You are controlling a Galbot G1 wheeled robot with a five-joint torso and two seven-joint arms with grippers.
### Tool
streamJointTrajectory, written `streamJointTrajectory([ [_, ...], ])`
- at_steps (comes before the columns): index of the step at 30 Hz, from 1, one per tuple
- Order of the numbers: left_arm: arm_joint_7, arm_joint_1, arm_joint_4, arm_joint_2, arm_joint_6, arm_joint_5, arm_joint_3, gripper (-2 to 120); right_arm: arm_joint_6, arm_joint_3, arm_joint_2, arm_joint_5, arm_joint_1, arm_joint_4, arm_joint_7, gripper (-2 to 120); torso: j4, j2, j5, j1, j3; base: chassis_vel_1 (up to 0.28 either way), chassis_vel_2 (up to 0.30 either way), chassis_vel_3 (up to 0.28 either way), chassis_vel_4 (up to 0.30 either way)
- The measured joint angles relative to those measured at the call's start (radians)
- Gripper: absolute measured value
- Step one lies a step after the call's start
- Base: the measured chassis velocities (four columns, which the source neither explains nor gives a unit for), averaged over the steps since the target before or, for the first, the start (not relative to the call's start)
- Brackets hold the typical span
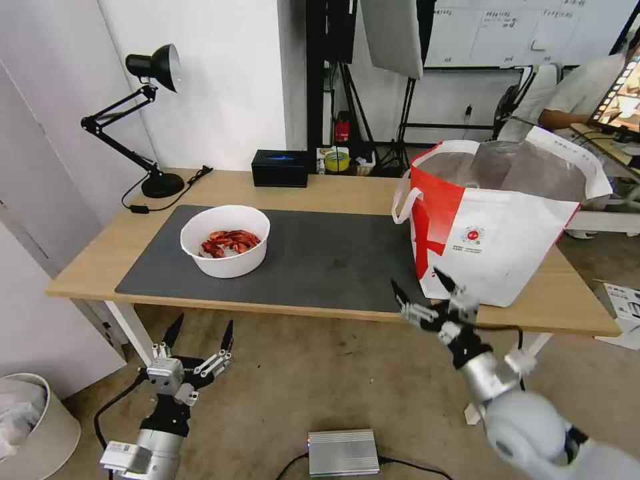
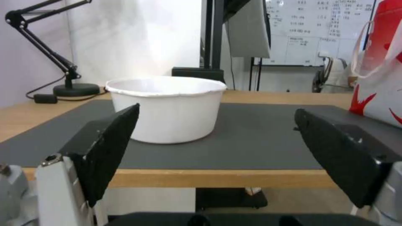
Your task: Pick up the trash from the table and place it into the takeout bag.
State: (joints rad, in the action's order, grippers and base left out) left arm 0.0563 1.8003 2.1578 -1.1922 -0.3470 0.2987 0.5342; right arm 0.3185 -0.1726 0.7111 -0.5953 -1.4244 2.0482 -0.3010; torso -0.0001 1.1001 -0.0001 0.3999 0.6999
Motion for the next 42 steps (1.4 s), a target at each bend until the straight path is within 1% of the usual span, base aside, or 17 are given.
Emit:
streamJointTrajectory([
  [2, 0.000, 0.000, 0.000, -0.001, -0.001, -0.001, -0.001, 100, -0.012, -0.004, 0.009, 0.028, -0.022, 0.010, -0.038, 100, 0.0000, 0.000, 0.0000, 0.000, 0.000, 0.000, 0.000, 0.000, 0.000],
  [4, 0.000, 0.000, 0.000, -0.002, -0.001, -0.002, -0.001, 100, -0.017, -0.005, 0.012, 0.037, -0.027, 0.013, -0.049, 100, 0.0000, 0.000, -0.0001, 0.000, 0.000, 0.000, 0.000, 0.000, 0.000],
  [7, 0.000, 0.003, 0.001, -0.003, -0.004, -0.003, -0.001, 100, -0.046, -0.005, 0.021, 0.073, -0.042, 0.032, -0.106, 100, 0.0000, 0.000, 0.0000, 0.000, 0.000, 0.000, 0.000, 0.000, 0.000],
  [9, 0.000, 0.005, 0.003, -0.003, -0.006, -0.003, 0.001, 100, -0.052, -0.005, 0.023, 0.077, -0.046, 0.041, -0.116, 100, 0.0000, 0.000, 0.0000, 0.000, 0.000, 0.000, 0.000, 0.000, 0.000],
  [23, 0.000, -0.003, 0.003, 0.010, -0.005, 0.014, 0.016, 100, -0.062, 0.000, 0.031, 0.081, -0.047, 0.049, -0.126, 100, 0.0002, 0.000, 0.0000, 0.000, 0.000, 0.000, 0.000, 0.000, 0.000],
  [26, 0.038, -0.021, 0.027, 0.038, 0.034, 0.046, 0.038, 100, -0.063, 0.001, 0.031, 0.080, -0.046, 0.049, -0.125, 100, 0.0002, 0.000, 0.0000, 0.000, 0.000, 0.000, 0.000, 0.000, 0.000],
  [28, 0.050, -0.030, 0.037, 0.051, 0.048, 0.067, 0.049, 100, -0.063, 0.001, 0.031, 0.079, -0.046, 0.049, -0.125, 100, 0.0002, 0.000, 0.0000, 0.000, 0.000, 0.000, 0.000, 0.000, 0.000],
  [30, 0.092, -0.061, 0.067, 0.099, 0.096, 0.174, 0.075, 100, -0.063, 0.001, 0.031, 0.079, -0.045, 0.050, -0.125, 100, 0.0002, 0.000, 0.0000, 0.000, 0.000, 0.000, 0.000, 0.000, 0.000],
  [31, 0.092, -0.061, 0.067, 0.099, 0.096, 0.174, 0.075, 100, -0.063, 0.001, 0.031, 0.079, -0.045, 0.050, -0.125, 100, 0.0002, 0.000, 0.0000, 0.000, 0.000, 0.000, 0.000, 0.000, 0.000],
  [33, 0.160, -0.103, 0.098, 0.169, 0.163, 0.317, 0.094, 100, -0.063, 0.001, 0.031, 0.079, -0.045, 0.049, -0.125, 100, 0.0003, 0.000, -0.0001, 0.000, 0.000, 0.000, 0.000, 0.000, 0.000],
  [34, 0.196, -0.135, 0.102, 0.220, 0.194, 0.399, 0.106, 100, -0.063, 0.001, 0.031, 0.078, -0.045, 0.049, -0.124, 100, 0.0003, 0.000, -0.0001, 0.000, 0.000, 0.000, 0.000, 0.000, 0.000],
  [35, 0.196, -0.135, 0.102, 0.220, 0.194, 0.399, 0.106, 100, -0.063, 0.001, 0.031, 0.078, -0.045, 0.049, -0.124, 100, 0.0003, 0.000, -0.0001, 0.000, 0.000, 0.000, 0.000, 0.000, 0.000],
  [37, 0.247, -0.189, 0.102, 0.305, 0.235, 0.540, 0.128, 100, -0.063, 0.002, 0.030, 0.078, -0.045, 0.049, -0.124, 100, -0.0001, 0.000, -0.0003, 0.000, 0.000, 0.000, 0.000, 0.000, 0.000],
  [38, 0.276, -0.218, 0.099, 0.361, 0.257, 0.643, 0.144, 100, -0.063, 0.002, 0.030, 0.078, -0.045, 0.049, -0.124, 100, 0.0000, 0.000, -0.0004, 0.000, 0.000, 0.000, 0.000, 0.000, 0.000],
  [39, 0.276, -0.218, 0.099, 0.361, 0.257, 0.643, 0.144, 100, -0.063, 0.002, 0.030, 0.078, -0.045, 0.049, -0.124, 100, 0.0000, 0.000, -0.0004, 0.000, 0.000, 0.000, 0.000, 0.000, 0.000],
  [41, 0.329, -0.271, 0.091, 0.462, 0.289, 0.846, 0.162, 100, -0.063, 0.002, 0.030, 0.078, -0.044, 0.050, -0.124, 100, 0.0002, 0.000, 0.0001, 0.000, 0.000, 0.000, 0.000, 0.000, 0.000],
  [42, 0.353, -0.299, 0.081, 0.504, 0.300, 0.922, 0.164, 100, -0.063, 0.002, 0.030, 0.078, -0.044, 0.050, -0.124, 100, 0.0001, 0.000, 0.0000, 0.000, 0.000, 0.000, 0.000, 0.000, 0.000],
])
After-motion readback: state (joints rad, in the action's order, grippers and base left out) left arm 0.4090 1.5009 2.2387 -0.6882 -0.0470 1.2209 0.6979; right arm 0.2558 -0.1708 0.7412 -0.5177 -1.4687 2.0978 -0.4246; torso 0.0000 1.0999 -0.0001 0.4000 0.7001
